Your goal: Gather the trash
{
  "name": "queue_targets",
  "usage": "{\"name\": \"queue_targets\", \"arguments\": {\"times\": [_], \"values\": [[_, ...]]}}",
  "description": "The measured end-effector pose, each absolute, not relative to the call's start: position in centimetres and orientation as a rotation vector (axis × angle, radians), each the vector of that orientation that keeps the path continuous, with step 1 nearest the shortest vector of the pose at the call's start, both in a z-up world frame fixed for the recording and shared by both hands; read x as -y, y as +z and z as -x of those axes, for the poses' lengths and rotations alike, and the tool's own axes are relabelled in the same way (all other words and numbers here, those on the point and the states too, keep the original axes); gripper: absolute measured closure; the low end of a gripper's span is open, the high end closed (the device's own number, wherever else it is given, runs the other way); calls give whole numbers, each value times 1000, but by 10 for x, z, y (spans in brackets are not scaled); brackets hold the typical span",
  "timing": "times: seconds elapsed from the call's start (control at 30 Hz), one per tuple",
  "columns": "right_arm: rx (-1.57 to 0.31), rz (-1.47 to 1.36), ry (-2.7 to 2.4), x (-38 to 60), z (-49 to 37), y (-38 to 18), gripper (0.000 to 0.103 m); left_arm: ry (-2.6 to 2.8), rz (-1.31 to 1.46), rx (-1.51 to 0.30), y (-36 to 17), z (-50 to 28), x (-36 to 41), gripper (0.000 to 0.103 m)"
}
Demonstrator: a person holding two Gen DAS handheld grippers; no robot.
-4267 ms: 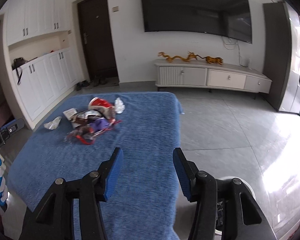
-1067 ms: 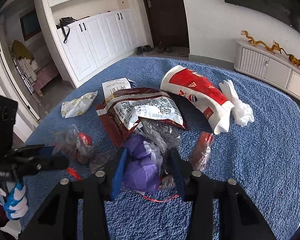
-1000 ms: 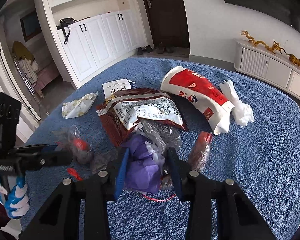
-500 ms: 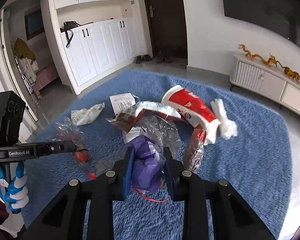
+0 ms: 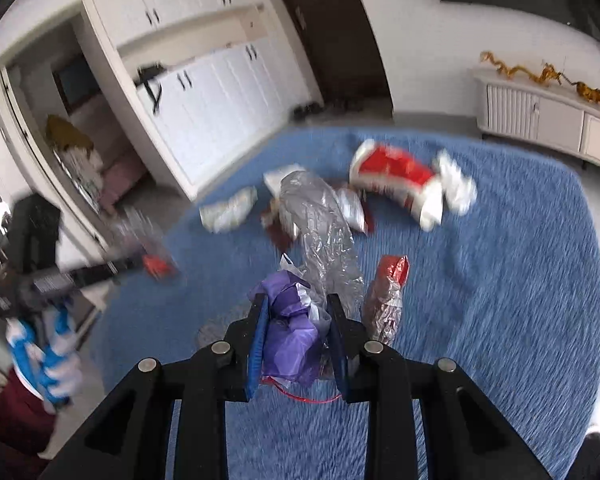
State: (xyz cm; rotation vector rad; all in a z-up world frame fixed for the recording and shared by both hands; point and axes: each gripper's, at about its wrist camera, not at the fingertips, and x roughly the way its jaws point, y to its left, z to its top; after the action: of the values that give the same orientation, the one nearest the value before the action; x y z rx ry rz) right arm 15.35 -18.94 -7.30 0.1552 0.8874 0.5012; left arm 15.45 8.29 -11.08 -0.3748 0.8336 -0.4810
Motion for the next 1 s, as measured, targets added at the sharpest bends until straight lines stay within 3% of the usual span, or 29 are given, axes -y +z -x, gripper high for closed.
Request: {"name": "queue_targets", "arguments": {"times": [0.23,0.37,0.6,0.73,1.0], "values": [[-938,-22,458,177,-134,-96,74,-472,381,-843,-114,-151,-87,99],[-922,20,434,183,-120,-93,66,-482,389,-847,-117,-149,-84,99],[-924,31,407,189,-108,-92,66,-498,388,-850,-120,-147,-79,99],[-928,42,405,183,-107,-98,80,-500,377,-843,-118,-142,-78,99],[-812,3,416,187,-91,-68,82,-504,344,-803,-99,-128,-77,99]]}}
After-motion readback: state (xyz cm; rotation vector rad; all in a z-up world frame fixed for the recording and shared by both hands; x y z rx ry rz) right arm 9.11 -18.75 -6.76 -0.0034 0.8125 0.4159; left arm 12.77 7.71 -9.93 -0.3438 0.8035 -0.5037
